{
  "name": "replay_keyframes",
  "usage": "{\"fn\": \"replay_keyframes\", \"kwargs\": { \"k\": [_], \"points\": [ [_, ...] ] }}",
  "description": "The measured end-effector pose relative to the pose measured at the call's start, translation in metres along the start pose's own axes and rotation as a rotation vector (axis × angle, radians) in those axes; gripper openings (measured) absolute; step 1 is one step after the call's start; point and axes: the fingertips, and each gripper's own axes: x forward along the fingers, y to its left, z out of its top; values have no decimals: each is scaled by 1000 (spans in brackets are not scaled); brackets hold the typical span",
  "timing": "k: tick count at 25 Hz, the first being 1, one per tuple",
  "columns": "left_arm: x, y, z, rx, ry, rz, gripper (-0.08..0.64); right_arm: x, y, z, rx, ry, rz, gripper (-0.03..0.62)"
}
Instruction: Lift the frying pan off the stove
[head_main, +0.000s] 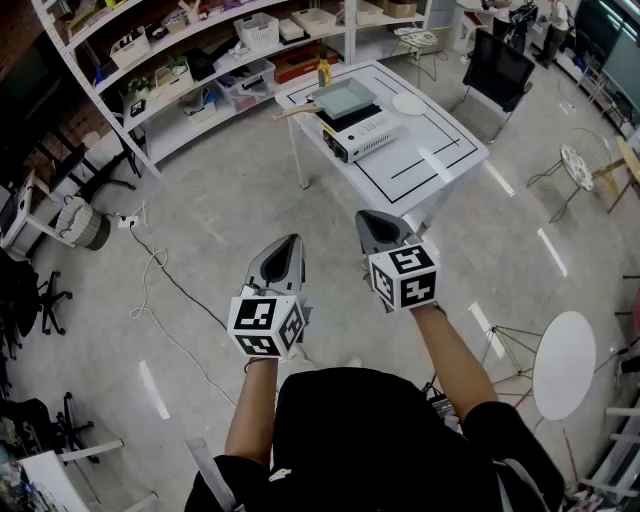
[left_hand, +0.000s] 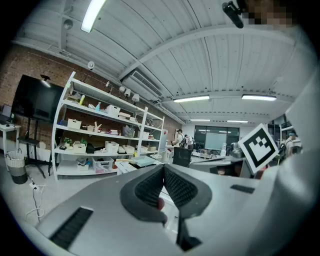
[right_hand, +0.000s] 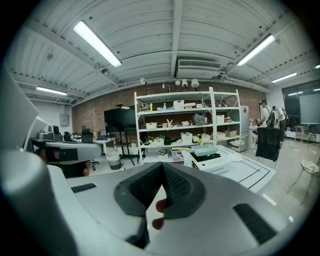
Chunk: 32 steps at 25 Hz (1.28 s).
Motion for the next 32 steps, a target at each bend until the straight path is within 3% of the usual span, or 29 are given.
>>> {"fn": "replay_keyframes", "kwargs": {
  "k": [11,20,32],
  "points": [
    [-10,-32,-12,11,18,6,11,-25,-7,-19,37,31,36,2],
    [-5,-37,-4,38,16,-9,11,-27,-8,-9,43,2,51,2],
    [40,-4,-2,24,21,-38,11,27,-19,-2,19,33,47,2]
  ]
}}
